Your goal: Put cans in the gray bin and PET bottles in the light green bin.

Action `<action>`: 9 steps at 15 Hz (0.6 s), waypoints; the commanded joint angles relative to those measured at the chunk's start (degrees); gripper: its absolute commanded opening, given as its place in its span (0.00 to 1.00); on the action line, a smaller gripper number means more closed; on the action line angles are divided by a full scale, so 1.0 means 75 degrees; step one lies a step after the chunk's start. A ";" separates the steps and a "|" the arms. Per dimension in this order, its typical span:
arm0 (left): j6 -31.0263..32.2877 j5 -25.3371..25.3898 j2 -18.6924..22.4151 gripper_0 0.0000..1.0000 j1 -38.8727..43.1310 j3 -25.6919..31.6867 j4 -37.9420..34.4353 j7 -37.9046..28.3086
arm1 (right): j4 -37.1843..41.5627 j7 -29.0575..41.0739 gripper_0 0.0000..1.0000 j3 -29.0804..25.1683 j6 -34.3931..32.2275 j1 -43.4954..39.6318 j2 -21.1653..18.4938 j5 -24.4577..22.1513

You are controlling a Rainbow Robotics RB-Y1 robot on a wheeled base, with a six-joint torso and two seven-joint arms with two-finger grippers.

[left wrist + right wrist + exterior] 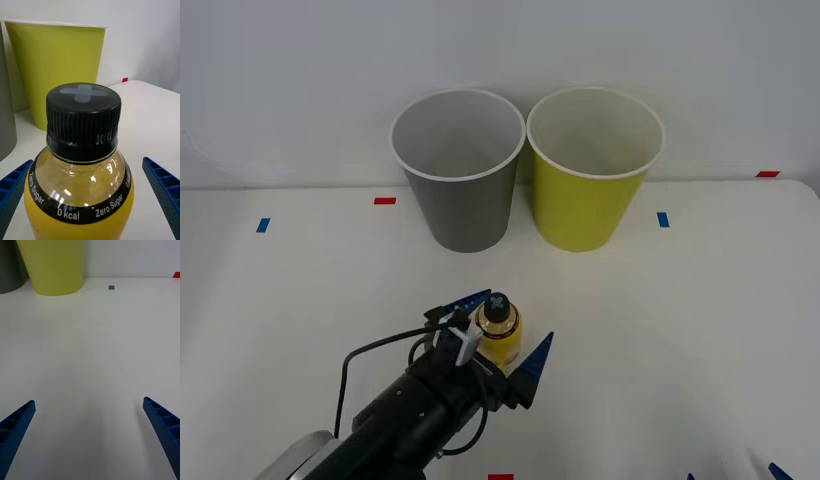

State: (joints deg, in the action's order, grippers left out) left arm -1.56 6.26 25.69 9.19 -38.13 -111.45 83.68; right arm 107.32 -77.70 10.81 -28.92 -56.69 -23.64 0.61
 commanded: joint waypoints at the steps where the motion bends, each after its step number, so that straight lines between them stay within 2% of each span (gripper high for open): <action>1: -0.0039 -0.0003 -0.0027 0.85 -0.0042 -0.0001 0.0000 -0.0013 | 0.0000 0.0000 1.00 0.0000 0.0000 0.0000 0.0000 0.0000; 2: -0.0039 -0.0003 -0.0050 0.46 -0.0054 -0.0001 0.0036 -0.0001 | 0.0000 0.0000 1.00 0.0000 0.0000 0.0000 0.0000 0.0000; 3: -0.0039 -0.0050 -0.0050 0.13 -0.0042 0.0010 0.0071 0.0022 | 0.0000 0.0000 1.00 0.0000 0.0000 0.0000 0.0000 0.0000; 4: -0.0039 -0.0050 -0.0050 0.10 -0.0042 0.0010 0.0082 0.0022 | 0.0000 0.0000 1.00 0.0000 0.0000 0.0000 0.0000 0.0000; 9: -0.0390 -0.0132 -0.0050 0.07 -0.0089 0.0139 0.0071 0.0081 | 0.0000 0.0000 1.00 0.0000 0.0000 0.0000 0.0000 0.0000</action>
State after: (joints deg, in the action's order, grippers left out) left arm -3.19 5.63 25.31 8.75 -37.35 -110.92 84.04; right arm 107.32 -77.70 10.81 -28.92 -56.69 -23.64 0.61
